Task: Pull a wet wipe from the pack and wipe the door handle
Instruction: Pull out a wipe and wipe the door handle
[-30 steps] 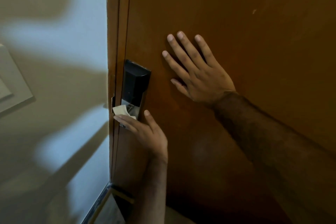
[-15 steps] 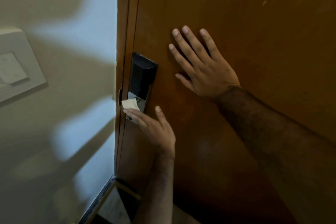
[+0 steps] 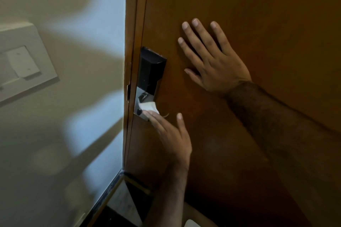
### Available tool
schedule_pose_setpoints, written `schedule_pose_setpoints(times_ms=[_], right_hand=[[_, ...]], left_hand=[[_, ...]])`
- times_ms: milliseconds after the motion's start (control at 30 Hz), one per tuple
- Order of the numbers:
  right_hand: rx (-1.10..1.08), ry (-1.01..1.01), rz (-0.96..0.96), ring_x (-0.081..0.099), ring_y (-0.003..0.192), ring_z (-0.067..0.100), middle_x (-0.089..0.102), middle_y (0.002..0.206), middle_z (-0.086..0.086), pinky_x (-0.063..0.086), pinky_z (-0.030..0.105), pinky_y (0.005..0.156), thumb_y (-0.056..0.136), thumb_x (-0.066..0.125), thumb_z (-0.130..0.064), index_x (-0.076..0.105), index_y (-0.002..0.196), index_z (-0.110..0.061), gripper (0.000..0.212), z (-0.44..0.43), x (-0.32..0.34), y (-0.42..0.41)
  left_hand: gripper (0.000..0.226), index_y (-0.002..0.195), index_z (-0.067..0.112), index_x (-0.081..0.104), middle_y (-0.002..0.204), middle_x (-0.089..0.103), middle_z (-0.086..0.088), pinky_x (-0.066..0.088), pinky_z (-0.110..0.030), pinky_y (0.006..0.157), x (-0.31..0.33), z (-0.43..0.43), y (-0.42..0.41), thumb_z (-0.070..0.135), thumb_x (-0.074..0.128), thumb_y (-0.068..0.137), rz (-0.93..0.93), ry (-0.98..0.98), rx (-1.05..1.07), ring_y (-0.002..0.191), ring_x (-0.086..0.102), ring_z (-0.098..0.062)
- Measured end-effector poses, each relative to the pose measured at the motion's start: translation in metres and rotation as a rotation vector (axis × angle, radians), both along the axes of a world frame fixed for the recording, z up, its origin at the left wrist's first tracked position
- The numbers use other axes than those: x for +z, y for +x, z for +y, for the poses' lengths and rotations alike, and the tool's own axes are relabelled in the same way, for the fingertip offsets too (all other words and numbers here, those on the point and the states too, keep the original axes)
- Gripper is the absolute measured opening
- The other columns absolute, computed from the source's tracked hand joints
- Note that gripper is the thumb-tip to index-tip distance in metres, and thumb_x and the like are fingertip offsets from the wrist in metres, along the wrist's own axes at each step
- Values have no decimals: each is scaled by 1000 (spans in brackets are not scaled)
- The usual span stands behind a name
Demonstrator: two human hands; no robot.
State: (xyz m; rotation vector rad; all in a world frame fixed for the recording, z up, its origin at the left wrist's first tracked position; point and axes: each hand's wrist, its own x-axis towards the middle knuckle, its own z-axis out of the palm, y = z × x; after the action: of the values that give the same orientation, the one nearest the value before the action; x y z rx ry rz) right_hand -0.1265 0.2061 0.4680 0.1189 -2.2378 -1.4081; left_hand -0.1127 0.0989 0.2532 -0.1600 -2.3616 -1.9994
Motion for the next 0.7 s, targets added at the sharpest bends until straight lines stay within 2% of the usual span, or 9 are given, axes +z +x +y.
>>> schedule_pose_setpoints(times_ms=[133,200,267,367,400,467,500,600,700], right_hand=[[7,-7,6,11,165,43,5,178,25,13,60,133,112,25,-53,10,172,-4,79,0,-1,0],[2,-7,1,11,165,43,5,178,24,12,60,133,111,25,-53,10,172,-4,80,0,-1,-1],[-6,-5,0,12,165,43,6,178,24,12,60,133,111,26,-53,11,172,-4,80,-1,0,0],[-2,-11,-9,12,165,43,7,178,24,13,60,133,112,26,-53,11,172,-4,79,-2,1,1],[-3,-13,-12,12,165,43,6,178,25,13,60,133,112,26,-52,10,172,-4,79,-2,1,1],[-1,-16,-13,12,165,43,7,178,25,14,60,133,112,26,-51,10,172,-4,78,-2,2,2],[-1,-18,-11,12,165,43,7,178,25,14,60,133,112,26,-51,11,172,-4,78,-3,2,2],[-4,-24,-15,12,165,43,6,178,25,14,61,133,112,27,-51,11,172,-4,78,-4,2,2],[-5,-27,-16,12,165,44,7,178,25,12,61,133,112,28,-51,11,172,-4,78,-4,2,2]], left_hand=[[91,162,25,-20,176,-12,-9,33,-33,116,-9,-5,10,72,29,100,51,10,-113,154,18,-23],[91,161,26,-22,176,-8,-11,38,-42,117,-5,-10,-19,68,33,102,54,17,-55,154,28,-33],[90,164,19,-16,176,-13,-11,46,-47,115,3,-10,-41,59,38,105,9,90,-20,157,23,-36],[88,166,16,-9,176,-9,-14,29,-2,110,13,-4,-26,59,37,105,-15,129,31,153,9,-15],[89,166,18,-10,176,-11,-12,23,-1,111,13,-2,-9,64,35,104,-23,138,-8,150,7,-9],[93,164,25,-18,175,-20,-3,26,-17,117,7,0,22,73,30,100,-35,154,-108,153,8,-13],[93,162,28,-22,175,-22,-1,26,-16,116,4,-1,28,74,29,99,-25,156,-127,153,10,-15],[91,162,26,-20,175,-14,-8,18,16,91,5,-4,-4,66,35,102,-18,173,-72,144,13,-11],[88,166,15,-12,175,-13,-12,31,13,77,12,-6,-43,52,42,107,-42,243,40,145,16,-10]])
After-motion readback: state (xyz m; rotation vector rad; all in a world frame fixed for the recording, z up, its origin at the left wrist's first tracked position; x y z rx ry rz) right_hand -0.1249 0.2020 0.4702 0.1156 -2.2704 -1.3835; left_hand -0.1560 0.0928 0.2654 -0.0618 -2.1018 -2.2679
